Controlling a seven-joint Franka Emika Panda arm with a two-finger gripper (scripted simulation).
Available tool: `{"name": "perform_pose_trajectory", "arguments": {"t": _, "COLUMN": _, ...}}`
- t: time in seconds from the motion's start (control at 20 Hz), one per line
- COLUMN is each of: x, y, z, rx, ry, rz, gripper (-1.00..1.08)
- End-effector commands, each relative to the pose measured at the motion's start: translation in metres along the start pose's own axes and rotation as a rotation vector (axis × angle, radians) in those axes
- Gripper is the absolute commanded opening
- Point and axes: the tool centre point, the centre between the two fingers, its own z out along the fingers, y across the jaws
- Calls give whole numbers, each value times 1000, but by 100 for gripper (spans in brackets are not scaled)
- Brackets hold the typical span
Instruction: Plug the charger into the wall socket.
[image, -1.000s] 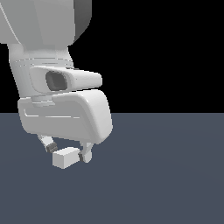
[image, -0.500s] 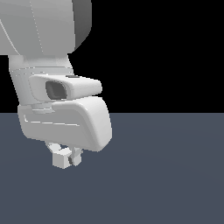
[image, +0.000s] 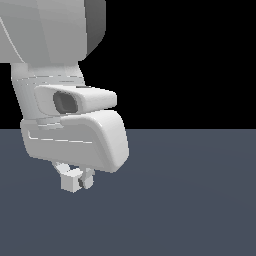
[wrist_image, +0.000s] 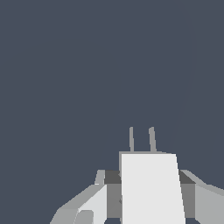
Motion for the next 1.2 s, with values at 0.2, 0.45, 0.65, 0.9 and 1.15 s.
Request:
{"name": "perform_pose_trajectory", "arguments": {"t": 0.2, "x": 8, "y": 1, "z": -5, "rx": 12, "ry": 2, "rz": -44, "gripper": -100}}
{"name": "perform_pose_trajectory", "arguments": {"t": 0.45, "x": 21, "y": 1, "z": -12, "rx": 31, "ry": 4, "rz": -113, "gripper": -100}}
{"name": "perform_pose_trajectory", "arguments": {"t": 0.65, "x": 34, "y": 0, "z": -20, "rx": 51, "ry": 6, "rz": -185, "gripper": -100}}
{"name": "perform_pose_trajectory", "arguments": {"t": 0.9, "x": 51, "y": -2, "z": -31, "rx": 79, "ry": 7, "rz": -285, "gripper": -100}}
{"name": "perform_pose_trajectory", "arguments": {"t": 1.15, "x": 67, "y": -6, "z": -41, "rx": 105, "ry": 7, "rz": -379, "gripper": -100}}
